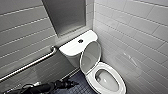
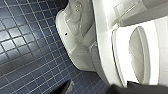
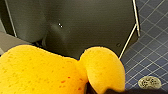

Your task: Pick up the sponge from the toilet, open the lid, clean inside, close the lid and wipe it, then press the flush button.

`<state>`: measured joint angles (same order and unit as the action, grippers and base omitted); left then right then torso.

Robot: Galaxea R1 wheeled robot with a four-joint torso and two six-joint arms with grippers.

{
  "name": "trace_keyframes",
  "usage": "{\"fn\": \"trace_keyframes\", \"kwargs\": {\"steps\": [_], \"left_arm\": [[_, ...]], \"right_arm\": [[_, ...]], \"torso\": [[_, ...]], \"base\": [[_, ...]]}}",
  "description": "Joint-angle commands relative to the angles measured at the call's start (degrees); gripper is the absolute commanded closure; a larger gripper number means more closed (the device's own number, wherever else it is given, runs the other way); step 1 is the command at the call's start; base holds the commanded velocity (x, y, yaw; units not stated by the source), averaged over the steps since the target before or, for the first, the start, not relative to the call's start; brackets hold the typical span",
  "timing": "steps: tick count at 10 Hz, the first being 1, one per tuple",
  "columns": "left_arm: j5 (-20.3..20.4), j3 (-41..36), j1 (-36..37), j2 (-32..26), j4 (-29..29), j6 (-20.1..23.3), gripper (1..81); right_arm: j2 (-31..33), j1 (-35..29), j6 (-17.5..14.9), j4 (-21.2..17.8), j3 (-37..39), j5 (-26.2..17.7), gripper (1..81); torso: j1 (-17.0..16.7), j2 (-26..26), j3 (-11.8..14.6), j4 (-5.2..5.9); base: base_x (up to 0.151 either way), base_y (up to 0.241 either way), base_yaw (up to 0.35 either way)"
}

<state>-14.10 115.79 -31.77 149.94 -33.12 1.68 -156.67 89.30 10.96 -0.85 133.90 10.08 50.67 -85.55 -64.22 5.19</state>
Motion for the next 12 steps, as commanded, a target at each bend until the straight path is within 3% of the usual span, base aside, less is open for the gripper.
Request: {"fn": "trace_keyframes", "kwargs": {"steps": [1,4,12], "left_arm": [[-2.2,-0.8,8.2,-2.6,-6.3,0.3,1.0],[1.8,-1.0,11.5,-3.1,-10.4,0.3,1.0],[1.5,-0.7,19.2,-1.0,-11.2,-2.7,1.0]], "right_arm": [[-0.5,1.9,-0.5,1.0,-2.1,-4.5,81.1],[-0.8,1.8,-0.5,1.0,-1.9,-4.5,81.1],[-1.3,1.9,-0.6,1.2,-1.8,-4.5,81.1]], "torso": [[0.0,0.0,0.0,0.00],[0.0,0.0,0.0,0.00],[0.0,0.0,0.0,0.00]], "base": [[0.000,0.000,0.000],[0.000,0.000,0.000],[0.000,0.000,0.000]]}}
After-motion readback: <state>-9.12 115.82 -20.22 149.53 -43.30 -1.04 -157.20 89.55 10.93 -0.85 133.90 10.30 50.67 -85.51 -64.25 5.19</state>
